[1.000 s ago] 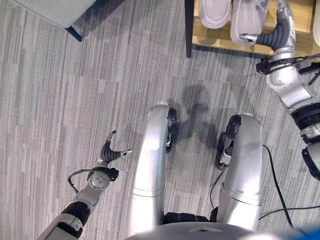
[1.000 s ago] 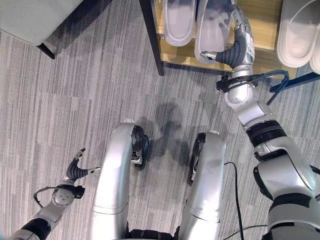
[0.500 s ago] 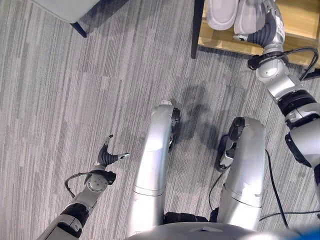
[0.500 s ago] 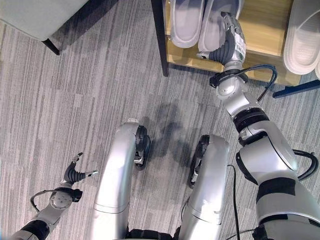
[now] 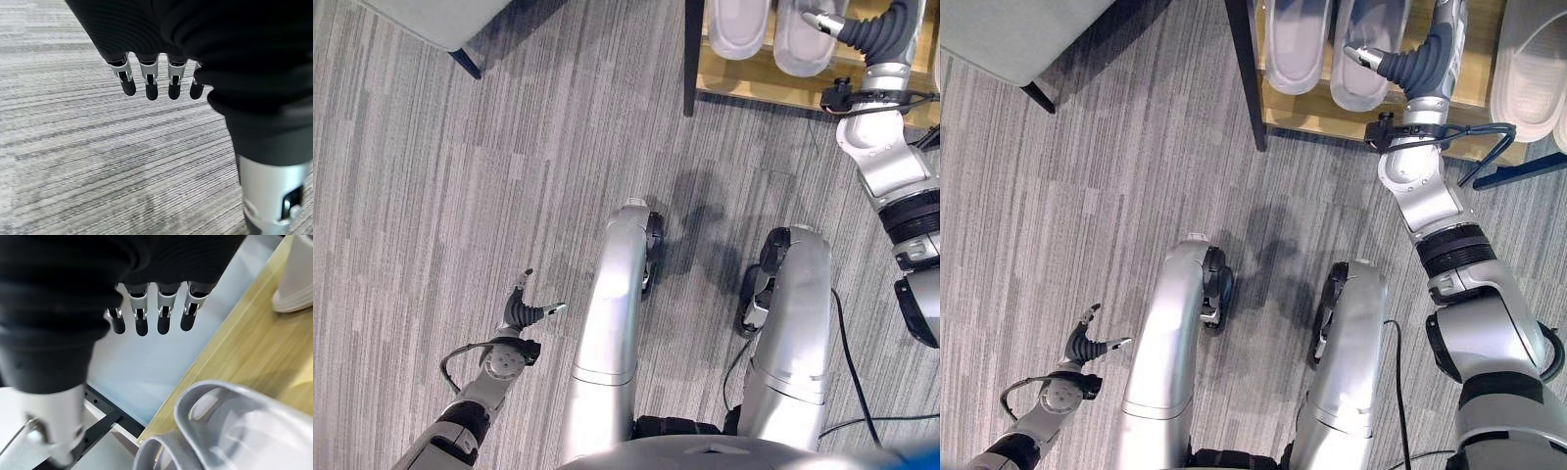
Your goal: Arrange the slippers neatly on the shoe rack.
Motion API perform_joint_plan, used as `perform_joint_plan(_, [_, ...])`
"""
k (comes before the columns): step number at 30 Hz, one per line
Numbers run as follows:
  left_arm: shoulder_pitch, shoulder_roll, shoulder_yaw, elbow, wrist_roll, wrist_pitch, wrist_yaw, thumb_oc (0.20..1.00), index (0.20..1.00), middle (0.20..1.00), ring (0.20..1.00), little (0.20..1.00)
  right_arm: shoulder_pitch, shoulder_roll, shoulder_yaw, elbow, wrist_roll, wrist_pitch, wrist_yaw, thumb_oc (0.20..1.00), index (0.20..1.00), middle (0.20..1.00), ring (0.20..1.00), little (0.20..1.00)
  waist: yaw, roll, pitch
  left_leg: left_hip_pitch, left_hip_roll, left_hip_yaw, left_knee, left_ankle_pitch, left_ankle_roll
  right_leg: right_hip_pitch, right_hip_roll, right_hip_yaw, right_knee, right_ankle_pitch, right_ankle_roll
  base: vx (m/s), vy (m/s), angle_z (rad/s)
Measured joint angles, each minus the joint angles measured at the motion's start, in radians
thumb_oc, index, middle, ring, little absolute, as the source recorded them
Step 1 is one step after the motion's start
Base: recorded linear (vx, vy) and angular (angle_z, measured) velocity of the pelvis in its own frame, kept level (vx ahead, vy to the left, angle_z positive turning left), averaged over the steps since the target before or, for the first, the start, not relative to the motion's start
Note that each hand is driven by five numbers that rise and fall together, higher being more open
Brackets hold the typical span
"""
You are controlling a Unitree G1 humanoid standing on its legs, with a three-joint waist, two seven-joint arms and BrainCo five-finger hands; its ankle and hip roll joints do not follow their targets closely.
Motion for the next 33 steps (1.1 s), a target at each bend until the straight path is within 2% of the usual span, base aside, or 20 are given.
perform_joint_plan(2, [-0.011, -0.033, 0.037, -0.007, 0.002, 0.001, 0.003, 1.000, 1.000, 1.000, 1.000, 1.000, 0.308, 0.012, -0.205, -0.252, -0.055, -0.042, -0.031, 1.000, 1.000, 1.000, 1.000, 1.000, -0.013, -0.001, -0.002, 0.022, 0.003, -0.002, -0.055, 0.006, 0.002, 0.023, -0.008, -0.021, -0.058, 0.003, -0.003, -0.07, -0.040, 0.01])
perform_joint_plan(4, [-0.013, -0.063, 0.074, 0.001, 0.001, 0.000, 0.004, 1.000, 1.000, 1.000, 1.000, 1.000, 0.440, 0.031, -0.255, -0.227, -0.076, -0.036, -0.051, 1.000, 1.000, 1.000, 1.000, 1.000, -0.033, -0.007, -0.031, 0.046, -0.001, -0.010, -0.116, 0.016, -0.007, 0.050, -0.011, -0.042, -0.127, 0.018, 0.015, -0.11, -0.041, 0.02])
perform_joint_plan(5, [-0.030, -0.069, 0.068, -0.003, 0.001, 0.000, 0.001, 1.000, 1.000, 1.000, 1.000, 1.000, 0.498, 0.057, -0.299, -0.192, -0.079, -0.045, -0.047, 1.000, 1.000, 1.000, 1.000, 1.000, -0.044, -0.008, -0.055, 0.058, 0.000, -0.011, -0.173, 0.028, 0.000, 0.063, -0.024, -0.058, -0.180, 0.026, -0.001, -0.08, -0.024, 0.05])
perform_joint_plan(7, [-0.022, -0.078, 0.071, -0.004, -0.003, -0.010, 0.002, 1.000, 1.000, 1.000, 1.000, 1.000, 0.545, 0.134, -0.345, -0.135, -0.046, -0.031, -0.061, 1.000, 1.000, 1.000, 1.000, 1.000, -0.052, -0.016, -0.116, 0.111, -0.016, -0.029, -0.319, 0.079, -0.028, 0.110, -0.024, -0.088, -0.334, 0.094, 0.031, -0.17, -0.007, 0.03])
perform_joint_plan(8, [-0.057, -0.088, 0.007, -0.049, -0.032, 0.006, 0.002, 1.000, 1.000, 1.000, 1.000, 1.000, 0.611, 0.124, -0.409, -0.164, -0.064, -0.059, -0.057, 1.000, 1.000, 1.000, 1.000, 1.000, -0.049, 0.006, -0.142, 0.123, -0.017, -0.048, -0.354, 0.067, -0.026, 0.133, -0.044, -0.129, -0.361, 0.073, -0.023, -0.27, -0.051, 0.36])
perform_joint_plan(9, [-0.082, -0.102, 0.002, -0.156, -0.041, 0.005, -0.014, 1.000, 1.000, 1.000, 1.000, 1.000, 0.748, 0.208, -0.522, -0.162, -0.075, -0.060, -0.062, 1.000, 1.000, 1.000, 1.000, 1.000, -0.015, 0.018, -0.220, 0.090, -0.018, -0.097, -0.483, 0.130, -0.063, 0.135, -0.067, -0.204, -0.492, 0.113, -0.027, -0.16, -0.042, 0.77])
perform_joint_plan(10, [-0.074, -0.121, 0.116, -0.253, -0.049, -0.046, -0.030, 1.000, 1.000, 1.000, 1.000, 1.000, 0.830, 0.354, -0.572, -0.096, -0.073, -0.041, -0.089, 1.000, 1.000, 1.000, 1.000, 1.000, -0.034, -0.050, -0.323, 0.092, 0.002, -0.103, -0.765, 0.273, -0.075, 0.131, -0.069, -0.283, -0.748, 0.241, -0.010, -0.30, -0.145, 0.66])
perform_joint_plan(11, [-0.056, -0.129, 0.139, -0.142, -0.077, -0.039, -0.032, 1.000, 1.000, 1.000, 1.000, 1.000, 0.838, 0.377, -0.488, 0.042, -0.062, 0.004, -0.091, 1.000, 1.000, 1.000, 1.000, 1.000, -0.065, -0.054, -0.317, 0.266, 0.038, -0.115, -0.922, 0.358, -0.081, 0.316, -0.043, -0.339, -0.917, 0.349, 0.028, -0.23, -0.102, 0.42])
perform_joint_plan(12, [-0.052, -0.180, 0.142, 0.032, -0.093, -0.019, -0.047, 1.000, 1.000, 1.000, 1.000, 1.000, 0.815, 0.396, -0.431, 0.225, -0.052, -0.029, -0.091, 1.000, 1.000, 1.000, 1.000, 1.000, -0.085, -0.069, -0.318, 0.459, 0.043, -0.102, -1.032, 0.356, -0.082, 0.497, -0.041, -0.353, -1.006, 0.354, 0.016, -0.25, -0.129, 0.13])
perform_joint_plan(13, [-0.024, -0.215, 0.140, 0.127, -0.114, -0.015, -0.048, 1.000, 1.000, 1.000, 1.000, 1.000, 0.810, 0.427, -0.404, 0.384, -0.023, -0.018, -0.089, 1.000, 1.000, 1.000, 1.000, 1.000, -0.077, -0.087, -0.341, 0.607, 0.042, -0.097, -1.146, 0.369, -0.090, 0.635, -0.040, -0.358, -1.115, 0.374, 0.036, -0.03, -0.064, 0.06])
perform_joint_plan(15, [0.017, -0.261, 0.109, 0.308, -0.105, 0.023, -0.077, 1.000, 1.000, 1.000, 1.000, 1.000, 0.802, 0.466, -0.347, 0.623, 0.061, -0.004, -0.034, 1.000, 1.000, 1.000, 1.000, 1.000, -0.073, -0.101, -0.389, 0.763, 0.047, -0.100, -1.256, 0.385, -0.078, 0.805, -0.024, -0.382, -1.254, 0.380, 0.047, 0.02, -0.053, 0.05])
perform_joint_plan(18, [0.068, -0.278, 0.146, 0.395, -0.075, 0.088, -0.110, 1.000, 1.000, 1.000, 1.000, 1.000, 0.851, 0.506, -0.316, 0.831, 0.102, 0.038, 0.080, 1.000, 1.000, 1.000, 1.000, 1.000, -0.066, -0.131, -0.396, 1.089, 0.028, -0.105, -1.499, 0.426, -0.070, 1.138, -0.013, -0.428, -1.497, 0.425, 0.051, 0.24, -0.095, 0.20])
perform_joint_plan(19, [0.116, -0.283, 0.151, 0.394, -0.049, 0.099, -0.121, 1.000, 1.000, 1.000, 1.000, 1.000, 0.911, 0.514, -0.345, 0.898, 0.101, 0.057, 0.119, 1.000, 1.000, 1.000, 1.000, 1.000, -0.057, -0.133, -0.411, 1.285, 0.041, -0.113, -1.658, 0.487, -0.081, 1.322, -0.006, -0.452, -1.631, 0.500, 0.083, 0.19, -0.082, 0.22])
perform_joint_plan(20, [0.170, -0.288, 0.145, 0.398, -0.026, 0.109, -0.128, 1.000, 1.000, 1.000, 1.000, 1.000, 0.992, 0.513, -0.369, 0.932, 0.102, 0.069, 0.139, 1.000, 1.000, 1.000, 1.000, 1.000, -0.054, -0.116, -0.462, 1.430, 0.043, -0.114, -1.820, 0.562, -0.089, 1.453, 0.014, -0.478, -1.761, 0.559, 0.094, 0.14, -0.037, 0.40])
perform_joint_plan(21, [0.221, -0.296, 0.142, 0.396, 0.003, 0.111, -0.132, 1.000, 1.000, 1.000, 1.000, 1.000, 1.113, 0.478, -0.365, 0.935, 0.105, 0.104, 0.162, 1.000, 1.000, 1.000, 1.000, 1.000, -0.052, -0.111, -0.578, 1.485, 0.054, -0.112, -1.919, 0.576, -0.103, 1.492, 0.021, -0.488, -1.824, 0.591, 0.101, 0.21, -0.061, 0.30])
perform_joint_plan(23, [0.222, -0.290, 0.153, 0.436, 0.013, 0.136, -0.137, 1.000, 1.000, 1.000, 1.000, 1.000, 1.139, 0.486, -0.386, 0.930, 0.106, 0.137, 0.210, 1.000, 1.000, 1.000, 1.000, 1.000, -0.059, -0.132, -0.626, 1.508, 0.040, -0.082, -1.984, 0.610, -0.093, 1.505, 0.012, -0.485, -1.906, 0.578, 0.112, 0.14, -0.059, -0.29])
perform_joint_plan(25, [0.206, -0.303, 0.149, 0.472, 0.039, 0.162, -0.154, 1.000, 1.000, 1.000, 1.000, 1.000, 1.119, 0.493, -0.393, 0.905, 0.111, 0.158, 0.247, 1.000, 1.000, 1.000, 1.000, 1.000, -0.103, -0.102, -0.624, 1.516, 0.055, -0.075, -2.019, 0.651, -0.090, 1.535, 0.043, -0.474, -1.995, 0.635, 0.085, 0.09, -0.072, -0.34])
perform_joint_plan(28, [0.191, -0.335, 0.143, 0.487, 0.053, 0.181, -0.184, 1.000, 1.000, 1.000, 1.000, 1.000, 1.113, 0.492, -0.389, 0.868, 0.125, 0.174, 0.312, 1.000, 1.000, 1.000, 1.000, 1.000, -0.117, -0.041, -0.620, 1.574, 0.073, -0.026, -2.058, 0.666, -0.092, 1.586, 0.067, -0.429, -2.091, 0.686, 0.083, 0.03, -0.073, -0.52])
perform_joint_plan(31, [0.157, -0.363, 0.139, 0.476, 0.092, 0.186, -0.205, 1.000, 1.000, 1.000, 1.000, 1.000, 1.102, 0.488, -0.352, 0.837, 0.146, 0.186, 0.377, 1.000, 1.000, 1.000, 1.000, 1.000, -0.138, -0.001, -0.617, 1.594, 0.093, 0.004, -2.057, 0.667, -0.102, 1.610, 0.090, -0.392, -2.136, 0.720, 0.069, -0.04, -0.082, -0.34])
perform_joint_plan(33, [0.144, -0.369, 0.132, 0.470, 0.093, 0.200, -0.208, 1.000, 1.000, 1.000, 1.000, 1.000, 1.105, 0.491, -0.347, 0.836, 0.154, 0.187, 0.399, 1.000, 1.000, 1.000, 1.000, 1.000, -0.143, 0.001, -0.616, 1.599, 0.108, 0.025, -2.057, 0.671, -0.108, 1.615, 0.105, -0.377, -2.161, 0.740, 0.056, -0.04, -0.078, -0.29])
